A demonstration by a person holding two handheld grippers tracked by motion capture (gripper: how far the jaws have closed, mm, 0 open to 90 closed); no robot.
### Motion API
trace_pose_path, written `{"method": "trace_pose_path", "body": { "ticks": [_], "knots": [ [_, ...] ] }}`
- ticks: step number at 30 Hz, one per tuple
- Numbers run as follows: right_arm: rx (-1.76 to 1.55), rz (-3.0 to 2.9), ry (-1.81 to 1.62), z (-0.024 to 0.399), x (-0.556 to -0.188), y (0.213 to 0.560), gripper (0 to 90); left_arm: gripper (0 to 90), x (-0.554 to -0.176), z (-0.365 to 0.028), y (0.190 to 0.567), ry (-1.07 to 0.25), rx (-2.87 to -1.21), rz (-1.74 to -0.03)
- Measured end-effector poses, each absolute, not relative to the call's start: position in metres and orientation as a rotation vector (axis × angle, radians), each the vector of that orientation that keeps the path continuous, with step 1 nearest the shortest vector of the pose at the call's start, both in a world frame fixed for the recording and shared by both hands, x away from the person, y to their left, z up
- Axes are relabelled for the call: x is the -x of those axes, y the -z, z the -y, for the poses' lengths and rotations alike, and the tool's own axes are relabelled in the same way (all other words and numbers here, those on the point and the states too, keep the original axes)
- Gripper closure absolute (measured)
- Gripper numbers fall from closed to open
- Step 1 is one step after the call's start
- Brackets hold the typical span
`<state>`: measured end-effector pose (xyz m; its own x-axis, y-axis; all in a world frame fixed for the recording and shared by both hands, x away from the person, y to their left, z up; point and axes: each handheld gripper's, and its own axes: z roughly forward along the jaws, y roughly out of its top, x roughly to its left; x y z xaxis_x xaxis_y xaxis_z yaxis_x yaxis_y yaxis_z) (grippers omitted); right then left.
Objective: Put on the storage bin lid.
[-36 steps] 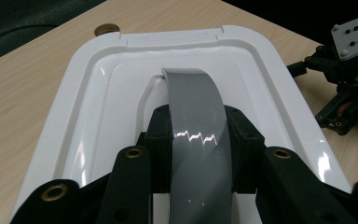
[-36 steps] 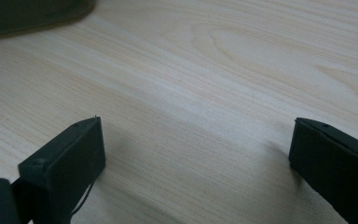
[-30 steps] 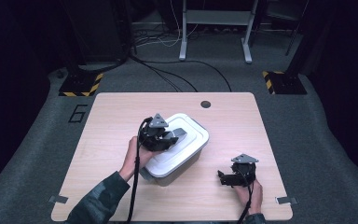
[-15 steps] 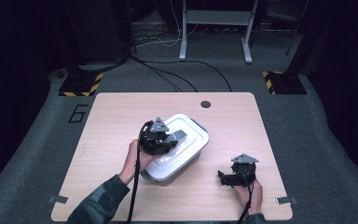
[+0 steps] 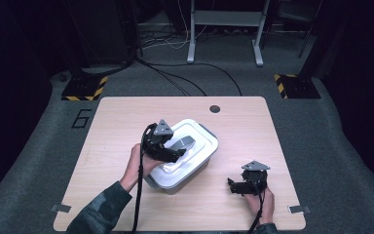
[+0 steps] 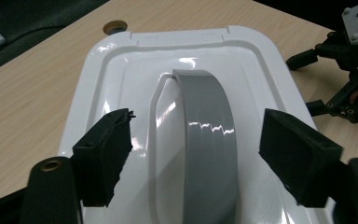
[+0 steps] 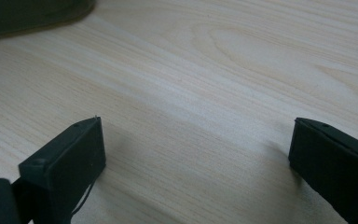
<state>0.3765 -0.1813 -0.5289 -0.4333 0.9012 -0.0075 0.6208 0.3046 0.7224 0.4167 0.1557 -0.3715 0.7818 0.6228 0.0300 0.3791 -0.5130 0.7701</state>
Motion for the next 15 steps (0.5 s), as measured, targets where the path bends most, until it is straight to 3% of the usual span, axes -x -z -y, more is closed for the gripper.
{"method": "trace_pose_path", "body": {
  "ticks": [8,15],
  "knots": [
    [-1.357,-2.165,-0.918,0.181,-0.376,0.529,2.9,11.3,-0.412,-0.167,0.359,-0.418,-2.15,-0.753],
    [-1.357,-2.164,-0.918,0.181,-0.376,0.529,2.9,7.1,-0.41,-0.184,0.348,-0.443,-2.118,-0.791]
  ]
}}
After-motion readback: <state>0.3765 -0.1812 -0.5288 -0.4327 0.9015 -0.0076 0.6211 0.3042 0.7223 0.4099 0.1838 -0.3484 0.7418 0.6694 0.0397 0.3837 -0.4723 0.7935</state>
